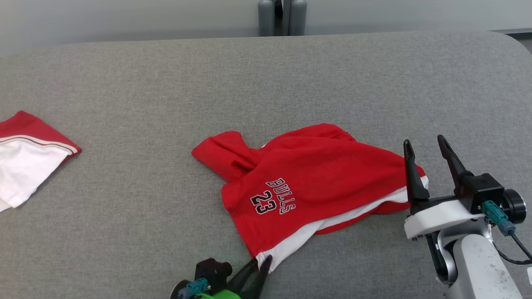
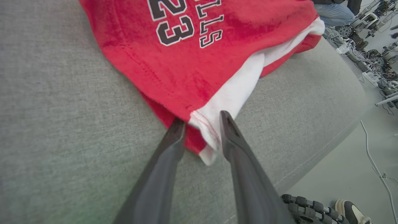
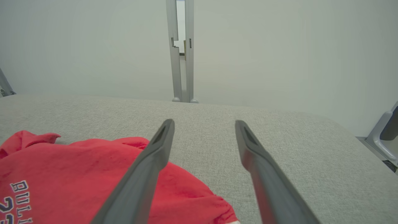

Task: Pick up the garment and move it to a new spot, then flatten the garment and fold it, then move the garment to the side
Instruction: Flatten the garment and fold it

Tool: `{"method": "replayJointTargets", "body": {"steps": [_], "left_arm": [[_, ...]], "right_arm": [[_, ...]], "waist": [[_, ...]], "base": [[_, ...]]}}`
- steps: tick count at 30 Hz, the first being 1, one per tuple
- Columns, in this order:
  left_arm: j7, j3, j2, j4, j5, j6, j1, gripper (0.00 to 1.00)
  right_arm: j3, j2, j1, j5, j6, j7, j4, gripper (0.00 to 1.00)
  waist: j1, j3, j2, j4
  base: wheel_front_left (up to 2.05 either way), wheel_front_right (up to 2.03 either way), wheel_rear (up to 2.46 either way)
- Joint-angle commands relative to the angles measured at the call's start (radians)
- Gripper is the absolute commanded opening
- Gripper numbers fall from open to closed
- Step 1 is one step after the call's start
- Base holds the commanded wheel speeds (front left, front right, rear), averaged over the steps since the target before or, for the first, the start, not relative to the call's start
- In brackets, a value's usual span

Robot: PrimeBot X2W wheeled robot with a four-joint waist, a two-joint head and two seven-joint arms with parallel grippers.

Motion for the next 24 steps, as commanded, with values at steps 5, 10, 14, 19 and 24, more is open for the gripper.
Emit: {"method": "replayJointTargets", "body": {"steps": [5, 10, 14, 19, 24], "left_arm": [[0.001, 0.119, 0.013, -0.056, 0.037, -0.004, -0.025, 0.0], [0.001, 0.236, 0.035, -0.111, 0.116, -0.004, -0.028, 0.0], [0.001, 0.32, 0.058, -0.095, 0.157, -0.004, -0.049, 0.0], [0.0, 0.383, 0.086, -0.033, 0.209, -0.004, -0.096, 0.0], [0.001, 0.432, 0.09, 0.019, 0.26, -0.004, -0.119, 0.89]], "right_arm": [[-0.013, -0.004, -0.001, 0.007, -0.001, -0.003, 0.004, 1.0], [-0.013, 0.003, 0.001, 0.006, -0.001, -0.003, 0.008, 1.0], [0.0, 0.009, -0.009, 0.008, -0.001, -0.003, 0.014, 1.0], [0.013, 0.017, 0.0, 0.011, -0.001, -0.003, 0.024, 1.0], [0.022, 0.021, 0.022, 0.015, -0.001, -0.003, 0.034, 1.0]], "waist": [[0.0, 0.004, -0.0001, -0.001], [0.0, -0.001, -0.0001, -0.004], [0.0, -0.004, -0.0001, -0.019], [0.0, -0.012, -0.0001, -0.04], [0.0, -0.024, -0.0001, -0.053]], "base": [[0.0, 0.0, 0.0], [0.0, 0.0, 0.0], [0.0, 0.0, 0.0], [0.0, 0.0, 0.0], [0.0, 0.0, 0.0]]}}
